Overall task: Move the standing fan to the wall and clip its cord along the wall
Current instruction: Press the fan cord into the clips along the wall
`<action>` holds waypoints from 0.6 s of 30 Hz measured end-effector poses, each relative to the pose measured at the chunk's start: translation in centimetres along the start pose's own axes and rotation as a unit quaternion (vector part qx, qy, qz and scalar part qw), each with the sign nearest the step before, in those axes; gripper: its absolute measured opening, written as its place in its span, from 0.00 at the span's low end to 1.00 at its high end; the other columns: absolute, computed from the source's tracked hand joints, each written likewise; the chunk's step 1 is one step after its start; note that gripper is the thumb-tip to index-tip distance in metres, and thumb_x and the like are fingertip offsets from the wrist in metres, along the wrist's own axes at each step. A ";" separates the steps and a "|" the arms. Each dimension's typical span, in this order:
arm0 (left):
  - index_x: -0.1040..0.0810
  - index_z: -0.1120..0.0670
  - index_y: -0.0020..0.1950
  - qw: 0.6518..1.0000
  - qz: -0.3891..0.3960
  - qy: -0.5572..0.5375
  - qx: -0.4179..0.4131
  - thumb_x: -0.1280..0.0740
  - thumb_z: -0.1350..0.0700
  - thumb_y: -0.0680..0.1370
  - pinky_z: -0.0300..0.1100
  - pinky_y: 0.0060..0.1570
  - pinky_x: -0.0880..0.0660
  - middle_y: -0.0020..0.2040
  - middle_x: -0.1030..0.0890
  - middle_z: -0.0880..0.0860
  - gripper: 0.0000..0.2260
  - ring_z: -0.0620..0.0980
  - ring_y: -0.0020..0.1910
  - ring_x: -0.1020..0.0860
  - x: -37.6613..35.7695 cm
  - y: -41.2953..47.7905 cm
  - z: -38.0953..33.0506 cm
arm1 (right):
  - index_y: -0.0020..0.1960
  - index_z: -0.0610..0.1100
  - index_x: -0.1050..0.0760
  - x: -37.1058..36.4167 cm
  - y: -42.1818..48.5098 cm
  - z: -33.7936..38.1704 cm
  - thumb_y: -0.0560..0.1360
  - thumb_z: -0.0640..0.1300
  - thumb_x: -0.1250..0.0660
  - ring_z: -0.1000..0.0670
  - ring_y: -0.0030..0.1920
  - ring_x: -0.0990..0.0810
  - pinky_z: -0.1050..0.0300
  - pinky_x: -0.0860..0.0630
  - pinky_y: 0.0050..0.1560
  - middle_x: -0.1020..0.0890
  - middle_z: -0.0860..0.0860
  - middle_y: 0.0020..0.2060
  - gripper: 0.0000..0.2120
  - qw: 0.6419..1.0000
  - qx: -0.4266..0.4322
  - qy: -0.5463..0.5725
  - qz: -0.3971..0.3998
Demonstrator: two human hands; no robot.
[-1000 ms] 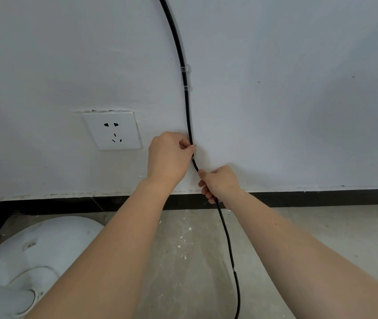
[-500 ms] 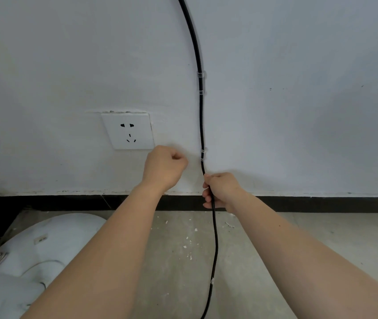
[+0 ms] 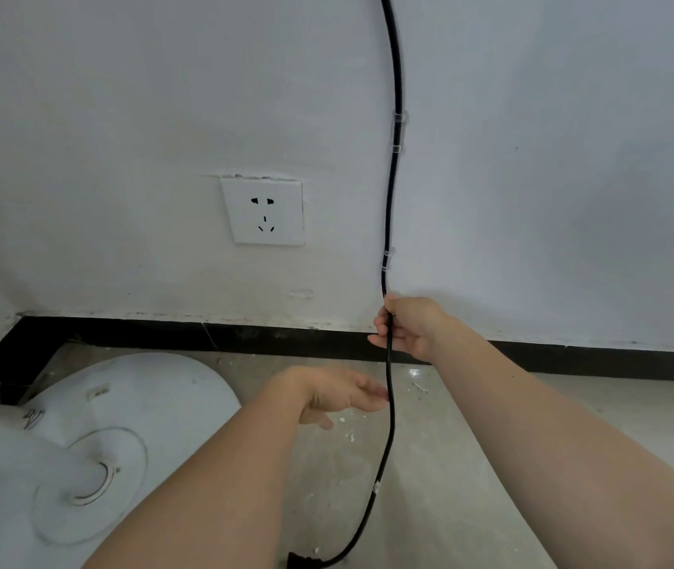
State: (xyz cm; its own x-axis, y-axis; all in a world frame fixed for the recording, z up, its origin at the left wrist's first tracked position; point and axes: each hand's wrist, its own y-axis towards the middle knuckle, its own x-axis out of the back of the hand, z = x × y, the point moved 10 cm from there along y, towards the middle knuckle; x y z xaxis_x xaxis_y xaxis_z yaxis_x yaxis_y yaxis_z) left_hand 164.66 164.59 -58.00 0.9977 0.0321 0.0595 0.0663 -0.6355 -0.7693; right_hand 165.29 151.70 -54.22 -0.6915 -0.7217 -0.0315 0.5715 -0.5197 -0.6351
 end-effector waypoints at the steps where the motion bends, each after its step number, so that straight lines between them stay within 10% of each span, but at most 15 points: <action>1: 0.30 0.48 0.69 1.000 -0.014 -0.008 -0.008 0.36 0.52 0.79 0.55 0.71 0.41 0.73 0.32 0.48 0.18 0.47 0.75 0.41 0.2 0.0 0.0 | 0.38 0.38 0.32 -0.1 -0.1 -0.1 0.83 0.42 0.44 0.50 0.27 0.29 0.53 0.22 0.31 0.28 0.44 0.30 0.16 1.000 -0.003 0.016 0.001; 10: 0.22 0.53 0.51 0.990 0.009 -0.122 -0.069 0.40 0.56 0.81 0.46 0.55 0.24 0.39 0.20 0.52 0.07 0.47 0.41 0.19 0.9 -1.6 0.2 | 0.39 0.38 0.33 -0.8 -0.6 -0.3 0.83 0.42 0.46 0.49 0.29 0.29 0.53 0.23 0.33 0.29 0.44 0.31 0.16 0.997 -0.014 0.079 0.001; 18: 0.16 0.58 0.44 0.976 -0.211 0.039 -0.027 0.33 0.60 0.76 0.35 0.25 0.31 0.36 0.17 0.51 0.07 0.45 0.28 0.27 9.5 -6.8 -0.7 | 0.39 0.38 0.31 -1.6 -0.9 -0.3 0.84 0.44 0.48 0.45 0.35 0.20 0.51 0.22 0.34 0.20 0.41 0.35 0.18 0.999 -0.004 0.033 0.023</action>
State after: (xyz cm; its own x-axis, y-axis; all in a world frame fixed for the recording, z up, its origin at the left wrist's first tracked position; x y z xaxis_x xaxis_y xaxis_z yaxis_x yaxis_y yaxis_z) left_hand 173.72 168.64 -51.78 0.8779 0.2424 0.4130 0.4677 -0.6187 -0.6312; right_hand 165.73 153.43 -53.89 -0.6929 -0.7124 -0.1110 0.5990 -0.4831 -0.6386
